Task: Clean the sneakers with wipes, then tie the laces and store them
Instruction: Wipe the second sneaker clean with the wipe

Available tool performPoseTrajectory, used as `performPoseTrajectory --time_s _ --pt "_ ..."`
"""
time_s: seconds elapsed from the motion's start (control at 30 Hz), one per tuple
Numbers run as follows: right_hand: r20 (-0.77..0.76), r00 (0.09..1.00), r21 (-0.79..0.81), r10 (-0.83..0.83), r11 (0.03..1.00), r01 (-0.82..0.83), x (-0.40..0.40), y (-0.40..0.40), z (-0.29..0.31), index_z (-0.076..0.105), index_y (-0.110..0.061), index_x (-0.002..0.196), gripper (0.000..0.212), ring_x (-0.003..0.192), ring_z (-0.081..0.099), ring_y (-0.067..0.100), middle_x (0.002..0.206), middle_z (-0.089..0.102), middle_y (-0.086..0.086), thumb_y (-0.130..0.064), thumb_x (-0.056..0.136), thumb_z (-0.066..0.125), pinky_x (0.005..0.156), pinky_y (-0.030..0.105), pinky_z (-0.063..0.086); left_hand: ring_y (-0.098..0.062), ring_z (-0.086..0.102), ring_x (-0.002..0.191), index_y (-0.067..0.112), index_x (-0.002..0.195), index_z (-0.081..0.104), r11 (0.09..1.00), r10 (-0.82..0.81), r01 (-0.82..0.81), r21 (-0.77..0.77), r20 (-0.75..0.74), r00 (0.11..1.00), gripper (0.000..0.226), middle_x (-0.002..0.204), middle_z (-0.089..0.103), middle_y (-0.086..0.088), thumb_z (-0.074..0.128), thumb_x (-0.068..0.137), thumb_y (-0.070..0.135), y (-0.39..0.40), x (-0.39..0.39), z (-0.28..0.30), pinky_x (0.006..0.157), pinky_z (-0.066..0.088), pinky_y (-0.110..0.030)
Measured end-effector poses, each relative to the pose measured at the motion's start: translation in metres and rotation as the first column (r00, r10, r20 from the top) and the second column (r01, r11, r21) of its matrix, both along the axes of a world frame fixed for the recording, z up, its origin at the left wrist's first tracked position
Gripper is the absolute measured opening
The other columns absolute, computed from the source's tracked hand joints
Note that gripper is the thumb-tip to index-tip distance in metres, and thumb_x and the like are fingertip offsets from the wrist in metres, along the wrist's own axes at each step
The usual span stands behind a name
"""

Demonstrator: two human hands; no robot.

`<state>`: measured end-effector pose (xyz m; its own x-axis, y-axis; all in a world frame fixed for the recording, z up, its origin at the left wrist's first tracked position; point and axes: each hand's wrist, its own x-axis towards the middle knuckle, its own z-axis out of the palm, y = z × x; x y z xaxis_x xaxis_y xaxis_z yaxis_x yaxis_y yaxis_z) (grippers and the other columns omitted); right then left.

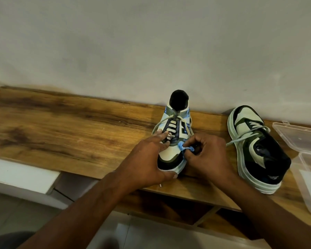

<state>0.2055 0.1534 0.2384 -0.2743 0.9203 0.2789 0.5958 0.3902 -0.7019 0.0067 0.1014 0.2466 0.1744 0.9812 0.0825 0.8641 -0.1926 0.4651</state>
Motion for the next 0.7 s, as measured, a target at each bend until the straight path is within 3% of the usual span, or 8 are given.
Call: performPoseTrajectory --time_s 0.23,0.4,0.47,0.63,0.7 --pt "-0.003 0.961 -0.091 0.278 0.956 -0.277 -0.01 -0.023 0.014 0.075 -0.024 0.075 0.019 0.069 0.068 0.004 0.074 0.071 -0.014 -0.007 0.068 0.081 0.057 0.012 0.05 -0.003 0.014 0.156 0.019 0.15 0.053 1.0 -0.009 0.009 -0.007 -0.004 1.0 0.093 0.168 0.027 0.01 0.085 0.072 0.057 0.004 -0.001 0.004 0.127 0.026 -0.034" --pt "0.027 1.0 -0.017 0.009 1.0 -0.008 0.005 0.006 0.002 0.075 -0.029 0.079 0.024 0.076 0.065 -0.007 0.077 0.067 -0.024 -0.008 0.074 0.084 0.061 0.008 0.05 0.001 0.01 0.155 0.022 0.152 0.051 1.0 0.002 -0.002 -0.01 0.0 1.0 0.097 0.169 0.022 0.014 0.084 0.071 0.063 0.003 0.002 0.004 0.127 0.022 -0.032" --pt "0.025 0.999 -0.006 -0.026 1.0 0.026 0.004 0.006 0.0 0.076 -0.027 0.081 0.022 0.076 0.064 -0.009 0.077 0.066 -0.024 -0.007 0.074 0.083 0.061 0.006 0.048 0.002 0.01 0.155 0.021 0.152 0.05 1.0 0.004 -0.004 -0.009 0.008 1.0 0.097 0.169 0.022 0.015 0.085 0.071 0.063 0.004 0.003 0.003 0.127 0.022 -0.032" --pt "-0.01 0.965 -0.047 0.262 0.964 -0.263 -0.009 -0.02 0.014 0.077 -0.024 0.077 0.019 0.071 0.068 0.004 0.075 0.071 -0.015 -0.008 0.067 0.083 0.058 0.012 0.051 0.0 0.015 0.155 0.019 0.149 0.053 1.0 -0.004 0.004 -0.005 0.019 1.0 0.093 0.168 0.029 0.012 0.087 0.071 0.054 0.005 0.002 0.007 0.126 0.024 -0.03" --pt "-0.021 0.952 -0.05 0.306 0.951 -0.306 -0.009 -0.018 0.015 0.077 -0.024 0.078 0.02 0.07 0.069 0.007 0.076 0.072 -0.013 -0.008 0.067 0.083 0.058 0.016 0.053 -0.001 0.017 0.155 0.019 0.15 0.052 1.0 0.0 0.0 -0.003 0.022 1.0 0.094 0.167 0.029 0.011 0.088 0.07 0.053 0.004 0.002 0.008 0.126 0.026 -0.032"
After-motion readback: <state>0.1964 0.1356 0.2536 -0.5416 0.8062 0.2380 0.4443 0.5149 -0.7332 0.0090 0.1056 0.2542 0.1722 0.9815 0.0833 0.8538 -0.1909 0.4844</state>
